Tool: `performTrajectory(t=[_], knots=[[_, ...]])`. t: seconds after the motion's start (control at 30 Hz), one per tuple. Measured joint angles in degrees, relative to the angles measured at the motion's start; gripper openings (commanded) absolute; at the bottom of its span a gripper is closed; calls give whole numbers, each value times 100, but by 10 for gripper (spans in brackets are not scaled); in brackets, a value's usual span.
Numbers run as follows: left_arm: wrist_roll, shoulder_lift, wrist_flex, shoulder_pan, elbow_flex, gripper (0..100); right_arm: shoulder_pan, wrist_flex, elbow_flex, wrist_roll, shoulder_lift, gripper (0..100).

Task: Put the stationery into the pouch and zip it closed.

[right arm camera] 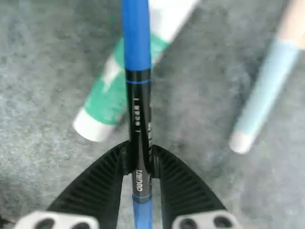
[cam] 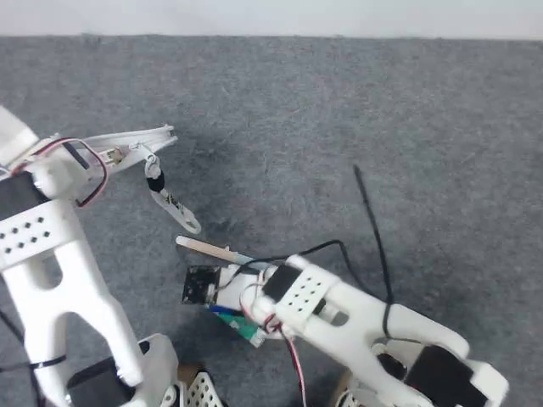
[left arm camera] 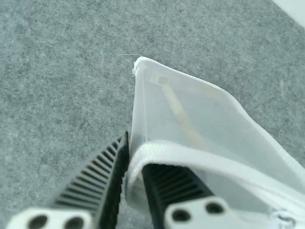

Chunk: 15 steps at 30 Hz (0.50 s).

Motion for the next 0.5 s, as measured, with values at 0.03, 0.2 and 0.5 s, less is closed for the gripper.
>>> performTrajectory(t=[0.03,0.2,0.5], knots=[[0,0,0,0,0,10,149,44,0,0,-114,6],[0,0,0,0,0,10,932,88,0,-281,-932,8],[0,0,0,0,0,10,1899,-334,-26,-1257,-1363,10]])
